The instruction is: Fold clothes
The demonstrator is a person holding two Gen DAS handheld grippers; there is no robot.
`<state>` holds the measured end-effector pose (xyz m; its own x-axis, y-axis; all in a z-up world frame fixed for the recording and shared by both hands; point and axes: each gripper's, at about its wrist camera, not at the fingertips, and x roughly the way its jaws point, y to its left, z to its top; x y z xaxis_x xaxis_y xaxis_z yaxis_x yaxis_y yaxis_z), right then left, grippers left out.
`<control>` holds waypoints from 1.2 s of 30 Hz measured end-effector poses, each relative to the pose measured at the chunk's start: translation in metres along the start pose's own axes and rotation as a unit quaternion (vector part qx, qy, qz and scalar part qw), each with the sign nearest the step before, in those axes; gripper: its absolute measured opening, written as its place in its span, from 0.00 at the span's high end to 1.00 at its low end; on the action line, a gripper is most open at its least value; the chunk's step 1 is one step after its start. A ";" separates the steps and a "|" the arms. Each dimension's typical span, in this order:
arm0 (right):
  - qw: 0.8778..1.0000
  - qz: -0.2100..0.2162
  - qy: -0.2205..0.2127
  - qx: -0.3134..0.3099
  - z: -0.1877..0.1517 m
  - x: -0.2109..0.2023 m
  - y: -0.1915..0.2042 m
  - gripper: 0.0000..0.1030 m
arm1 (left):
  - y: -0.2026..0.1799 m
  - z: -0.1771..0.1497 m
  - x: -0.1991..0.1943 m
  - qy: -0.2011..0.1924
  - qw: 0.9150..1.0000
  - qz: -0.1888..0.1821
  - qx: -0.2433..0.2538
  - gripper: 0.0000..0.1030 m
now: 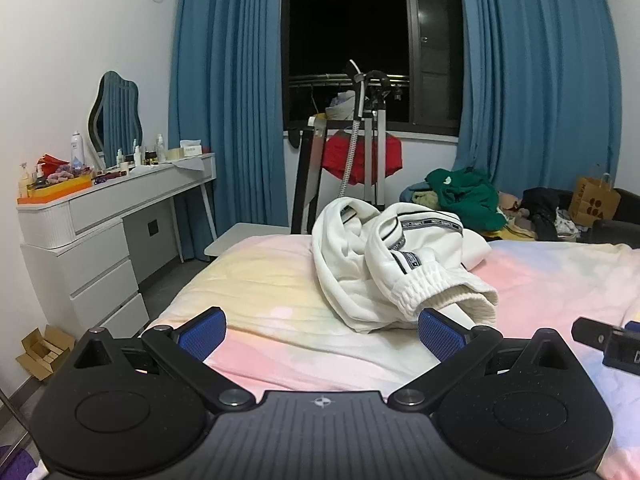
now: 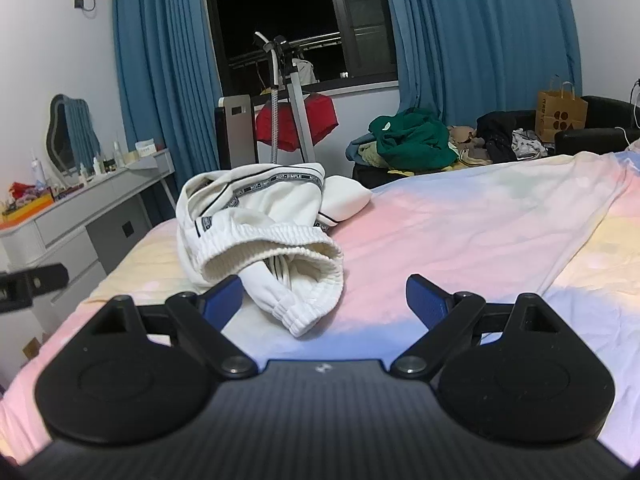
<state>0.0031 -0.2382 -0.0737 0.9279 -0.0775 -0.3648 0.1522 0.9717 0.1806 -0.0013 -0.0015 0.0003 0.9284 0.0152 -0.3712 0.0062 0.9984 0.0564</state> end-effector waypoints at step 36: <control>1.000 -0.008 -0.026 0.007 0.003 -0.015 -0.001 0.13 | -0.014 -0.007 -0.011 -0.025 0.999 -0.015 0.023 0.00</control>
<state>-0.0095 -0.2385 -0.0656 0.9414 -0.1053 -0.3204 0.1721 0.9670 0.1879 -0.0148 -0.0147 -0.0030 0.9451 -0.0189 -0.3262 0.0508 0.9947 0.0896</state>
